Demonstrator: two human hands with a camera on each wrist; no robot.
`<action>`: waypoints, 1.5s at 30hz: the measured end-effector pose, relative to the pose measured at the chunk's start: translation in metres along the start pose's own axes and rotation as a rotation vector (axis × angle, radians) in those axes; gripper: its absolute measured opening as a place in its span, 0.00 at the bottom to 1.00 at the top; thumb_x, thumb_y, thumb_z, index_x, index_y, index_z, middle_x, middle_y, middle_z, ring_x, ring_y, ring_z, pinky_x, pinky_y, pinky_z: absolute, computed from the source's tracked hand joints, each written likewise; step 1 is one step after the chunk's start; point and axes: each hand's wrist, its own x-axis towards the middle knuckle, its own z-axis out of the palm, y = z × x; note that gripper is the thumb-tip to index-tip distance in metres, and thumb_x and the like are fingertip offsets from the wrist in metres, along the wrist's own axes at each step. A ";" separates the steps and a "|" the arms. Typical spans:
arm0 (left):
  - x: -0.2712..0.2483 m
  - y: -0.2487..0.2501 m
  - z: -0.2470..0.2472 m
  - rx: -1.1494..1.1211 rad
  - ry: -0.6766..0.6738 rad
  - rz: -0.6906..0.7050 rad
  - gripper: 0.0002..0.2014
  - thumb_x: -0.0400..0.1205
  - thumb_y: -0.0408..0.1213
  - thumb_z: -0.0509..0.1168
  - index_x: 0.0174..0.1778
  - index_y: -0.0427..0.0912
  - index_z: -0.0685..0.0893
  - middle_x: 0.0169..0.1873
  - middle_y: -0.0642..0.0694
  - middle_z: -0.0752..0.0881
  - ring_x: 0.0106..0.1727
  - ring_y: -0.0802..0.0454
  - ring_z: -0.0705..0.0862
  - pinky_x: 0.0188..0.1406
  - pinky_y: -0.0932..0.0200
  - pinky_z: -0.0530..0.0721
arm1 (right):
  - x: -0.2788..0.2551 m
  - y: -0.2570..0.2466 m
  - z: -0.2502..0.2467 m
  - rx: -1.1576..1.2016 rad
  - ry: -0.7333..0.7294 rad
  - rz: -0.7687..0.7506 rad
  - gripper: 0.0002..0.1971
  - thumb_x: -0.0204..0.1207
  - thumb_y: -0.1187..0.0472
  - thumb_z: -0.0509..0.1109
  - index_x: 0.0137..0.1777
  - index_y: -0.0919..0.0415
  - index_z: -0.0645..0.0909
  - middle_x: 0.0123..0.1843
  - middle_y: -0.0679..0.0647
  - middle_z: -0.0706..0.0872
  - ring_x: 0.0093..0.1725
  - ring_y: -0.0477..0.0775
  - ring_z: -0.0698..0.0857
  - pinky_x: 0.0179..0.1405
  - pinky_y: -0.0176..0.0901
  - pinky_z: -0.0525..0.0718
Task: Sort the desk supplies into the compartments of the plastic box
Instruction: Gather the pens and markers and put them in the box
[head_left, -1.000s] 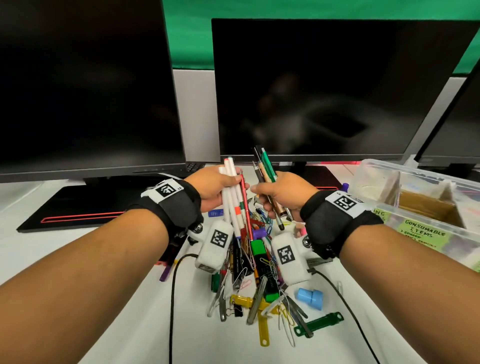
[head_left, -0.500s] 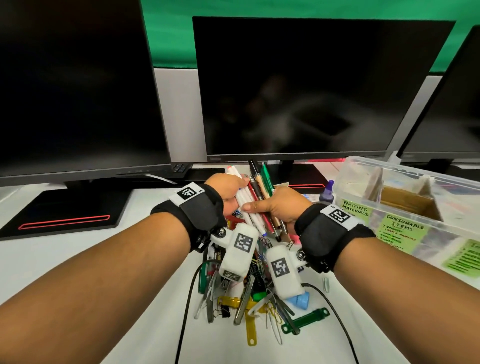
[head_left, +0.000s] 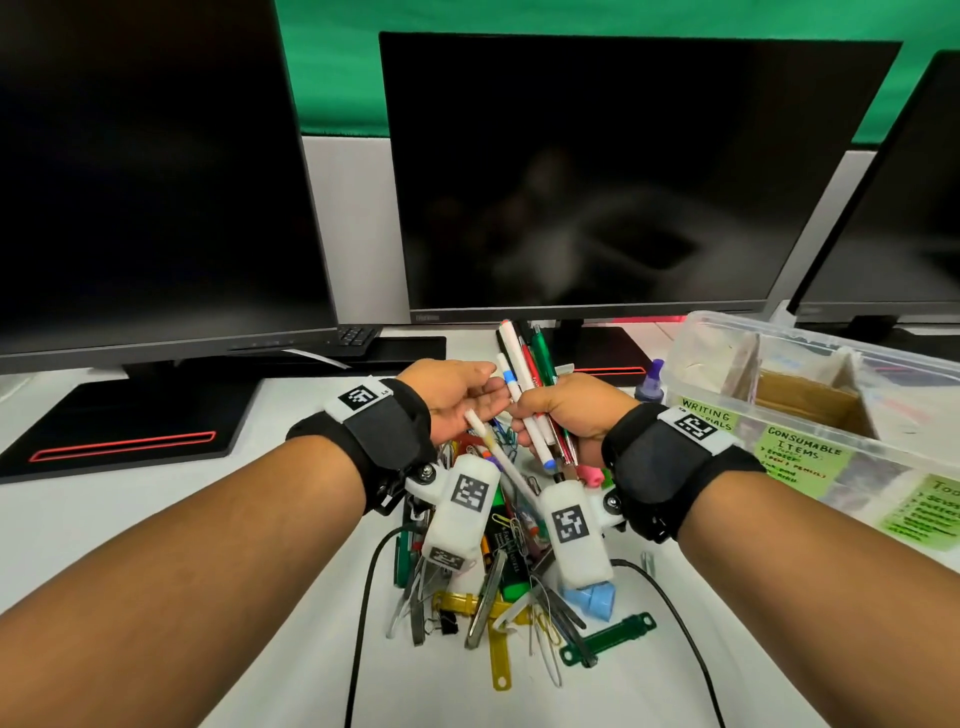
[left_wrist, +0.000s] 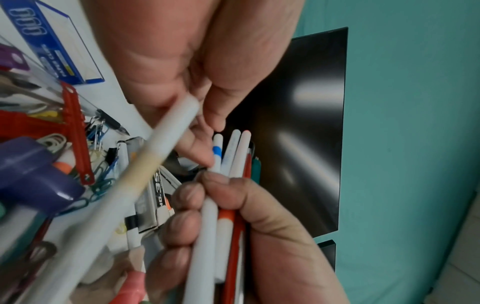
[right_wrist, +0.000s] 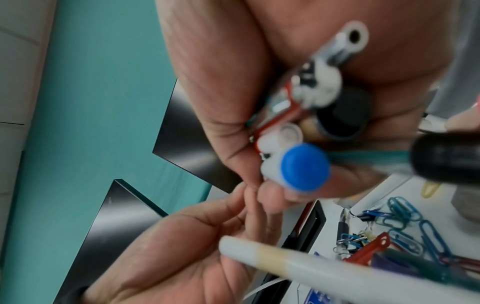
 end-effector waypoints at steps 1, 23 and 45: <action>0.000 -0.001 0.000 -0.002 -0.008 -0.001 0.09 0.87 0.25 0.53 0.47 0.33 0.78 0.38 0.38 0.80 0.38 0.49 0.82 0.35 0.60 0.88 | 0.000 0.000 -0.001 -0.005 -0.008 0.007 0.03 0.76 0.72 0.68 0.47 0.71 0.80 0.29 0.58 0.86 0.21 0.49 0.84 0.20 0.37 0.83; 0.006 -0.005 0.085 1.446 -0.225 0.962 0.17 0.82 0.39 0.64 0.68 0.49 0.80 0.66 0.52 0.81 0.68 0.53 0.78 0.68 0.61 0.73 | -0.064 -0.075 -0.131 -0.231 0.510 -0.005 0.03 0.77 0.70 0.69 0.43 0.71 0.79 0.33 0.62 0.84 0.17 0.50 0.83 0.18 0.37 0.84; 0.017 -0.033 0.122 1.318 -0.264 0.746 0.06 0.78 0.50 0.68 0.43 0.54 0.78 0.62 0.47 0.84 0.62 0.46 0.82 0.62 0.49 0.81 | -0.027 -0.058 -0.122 -0.798 0.503 0.180 0.14 0.76 0.62 0.71 0.60 0.67 0.83 0.51 0.59 0.86 0.43 0.58 0.85 0.37 0.40 0.86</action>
